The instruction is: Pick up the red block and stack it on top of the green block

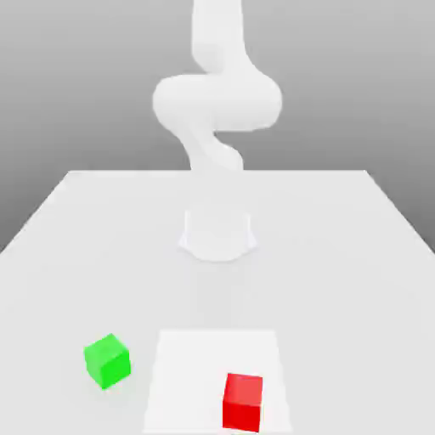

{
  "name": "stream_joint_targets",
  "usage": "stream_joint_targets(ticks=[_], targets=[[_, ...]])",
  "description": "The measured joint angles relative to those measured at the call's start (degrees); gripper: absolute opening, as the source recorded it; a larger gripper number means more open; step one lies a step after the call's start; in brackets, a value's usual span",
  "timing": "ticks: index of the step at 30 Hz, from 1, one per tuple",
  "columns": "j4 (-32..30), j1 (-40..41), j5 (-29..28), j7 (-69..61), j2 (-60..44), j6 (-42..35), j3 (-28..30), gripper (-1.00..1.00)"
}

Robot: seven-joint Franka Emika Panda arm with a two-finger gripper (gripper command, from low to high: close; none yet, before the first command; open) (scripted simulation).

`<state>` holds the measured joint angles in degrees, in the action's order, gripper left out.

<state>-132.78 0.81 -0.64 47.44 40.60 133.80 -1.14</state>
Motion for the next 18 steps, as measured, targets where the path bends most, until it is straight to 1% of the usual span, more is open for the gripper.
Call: stream_joint_targets(ticks=[10, 18], targets=[[-4.04, 2.47, -2.81, 6.62, -21.17, 8.15, -3.75, 0.0], [-7.22, 2.47, -4.22, 11.25, -37.77, 14.58, -4.69, 0.0]])
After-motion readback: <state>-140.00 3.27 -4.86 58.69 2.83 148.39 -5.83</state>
